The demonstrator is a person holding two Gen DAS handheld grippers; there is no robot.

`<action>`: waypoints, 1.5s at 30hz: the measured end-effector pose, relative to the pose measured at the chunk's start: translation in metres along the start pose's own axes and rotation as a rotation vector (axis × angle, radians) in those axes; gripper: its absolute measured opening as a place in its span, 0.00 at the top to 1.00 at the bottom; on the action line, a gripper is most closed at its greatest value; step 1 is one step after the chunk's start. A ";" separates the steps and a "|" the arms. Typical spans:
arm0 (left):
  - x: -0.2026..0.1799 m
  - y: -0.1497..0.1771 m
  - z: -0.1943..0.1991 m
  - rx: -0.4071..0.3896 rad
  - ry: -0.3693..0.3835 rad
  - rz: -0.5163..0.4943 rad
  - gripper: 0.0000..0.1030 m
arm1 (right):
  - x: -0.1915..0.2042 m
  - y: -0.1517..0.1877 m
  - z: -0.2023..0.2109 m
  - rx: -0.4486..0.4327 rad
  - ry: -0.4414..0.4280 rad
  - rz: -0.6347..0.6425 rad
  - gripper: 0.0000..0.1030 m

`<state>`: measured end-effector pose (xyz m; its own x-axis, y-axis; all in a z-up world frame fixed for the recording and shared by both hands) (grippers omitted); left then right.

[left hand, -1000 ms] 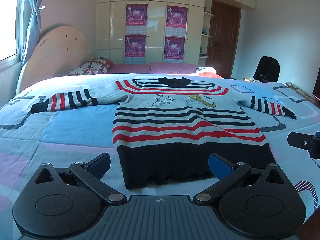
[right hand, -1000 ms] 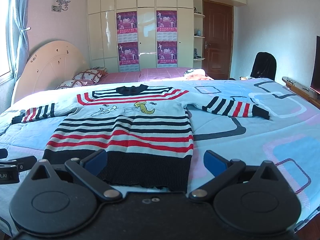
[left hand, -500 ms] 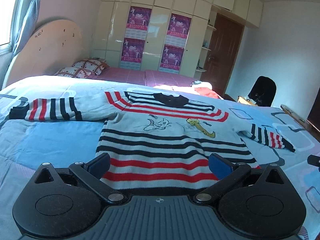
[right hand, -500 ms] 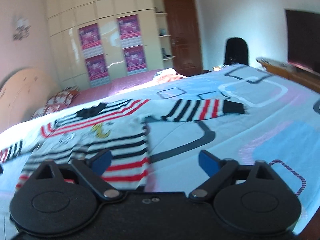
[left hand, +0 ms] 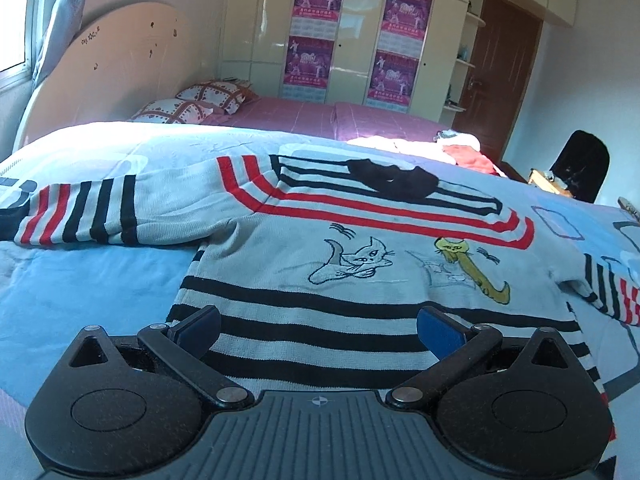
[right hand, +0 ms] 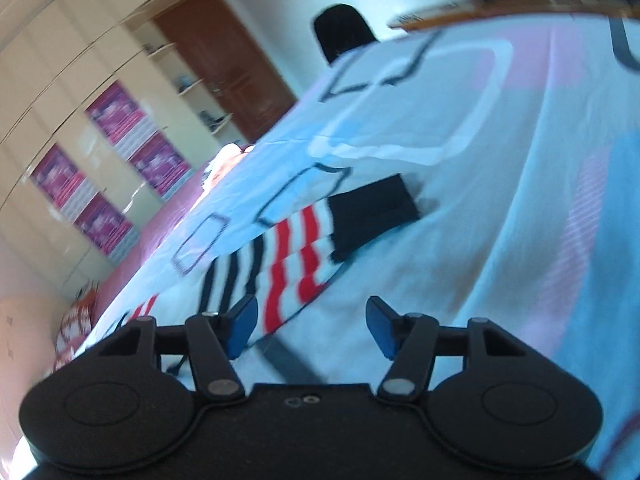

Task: Fold small clothes
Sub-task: 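Reach the right gripper to the sleeve cuff and grasp it, then lift the sleeve with the right gripper and fold it across the sweater body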

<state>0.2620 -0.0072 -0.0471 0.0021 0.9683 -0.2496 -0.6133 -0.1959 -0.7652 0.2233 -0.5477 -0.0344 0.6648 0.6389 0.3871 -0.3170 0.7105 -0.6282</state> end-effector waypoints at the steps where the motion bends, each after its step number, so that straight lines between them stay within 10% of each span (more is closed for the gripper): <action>1: -0.001 -0.002 -0.007 0.012 -0.002 -0.003 0.00 | -0.002 -0.005 -0.012 0.008 0.010 -0.020 0.43; 10: 0.009 -0.018 -0.048 0.042 -0.102 0.035 0.00 | -0.006 -0.023 -0.067 0.035 -0.011 -0.139 0.47; 17: 0.037 -0.027 -0.052 0.010 -0.162 0.122 0.00 | -0.002 -0.035 -0.081 0.024 0.029 -0.141 0.77; 19: 0.045 -0.029 -0.048 0.005 -0.171 0.129 0.00 | 0.003 -0.038 -0.082 0.015 0.061 -0.105 0.92; 26: 0.086 -0.034 -0.034 -0.015 -0.193 0.143 0.00 | 0.084 -0.031 -0.041 -0.110 -0.070 0.090 0.93; 36: 0.146 -0.040 -0.026 -0.032 -0.202 0.137 0.00 | 0.270 0.079 0.017 -0.023 -0.396 0.431 0.93; 45: 0.194 -0.030 -0.009 -0.022 -0.197 0.203 0.00 | 0.352 0.180 0.017 0.109 -0.453 0.609 0.93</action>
<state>0.2878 0.1847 -0.0781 -0.2740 0.9199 -0.2804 -0.5685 -0.3901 -0.7243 0.3888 -0.1901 0.0003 0.0165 0.9689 0.2470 -0.6191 0.2039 -0.7584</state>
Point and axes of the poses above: each gripper's, at about its wrist camera, not at the fingertips, and z roughly against the way its jaws point, x to its left, y to its underside, the point moved 1 cm from there along -z, roughly the way its jaws point, and after that the axes turned 13 degrees about y, right-handed, at the moved point
